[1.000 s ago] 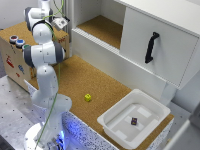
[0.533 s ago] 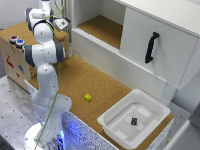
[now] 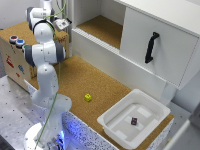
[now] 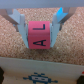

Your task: Take the pink block and turn it right

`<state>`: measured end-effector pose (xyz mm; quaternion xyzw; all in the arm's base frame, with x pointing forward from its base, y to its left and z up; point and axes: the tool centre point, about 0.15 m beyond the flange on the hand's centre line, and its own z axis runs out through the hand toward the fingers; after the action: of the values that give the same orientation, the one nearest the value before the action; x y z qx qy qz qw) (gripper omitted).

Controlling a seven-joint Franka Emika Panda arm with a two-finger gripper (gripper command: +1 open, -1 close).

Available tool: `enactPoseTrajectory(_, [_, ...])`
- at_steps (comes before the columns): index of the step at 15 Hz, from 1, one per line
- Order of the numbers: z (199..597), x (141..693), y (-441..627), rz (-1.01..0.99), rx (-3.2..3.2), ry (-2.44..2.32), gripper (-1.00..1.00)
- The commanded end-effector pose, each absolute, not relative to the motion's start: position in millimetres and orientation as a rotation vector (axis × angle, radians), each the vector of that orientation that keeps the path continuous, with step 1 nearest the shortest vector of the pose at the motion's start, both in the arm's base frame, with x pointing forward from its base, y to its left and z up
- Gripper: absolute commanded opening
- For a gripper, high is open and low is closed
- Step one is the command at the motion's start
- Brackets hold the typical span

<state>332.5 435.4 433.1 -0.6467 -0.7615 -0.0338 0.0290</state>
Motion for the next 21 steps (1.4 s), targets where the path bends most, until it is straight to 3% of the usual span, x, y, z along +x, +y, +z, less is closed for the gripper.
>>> enactPoseTrajectory(1, [435, 339, 440, -0.112, -2.048, -2.337, -1.0])
enactPoseTrajectory(12, [432, 346, 437, 0.011, -2.477, -1.568, -1.0])
enactPoseTrajectory(21, [433, 348, 431, -0.164, -3.009, -0.958, -1.0])
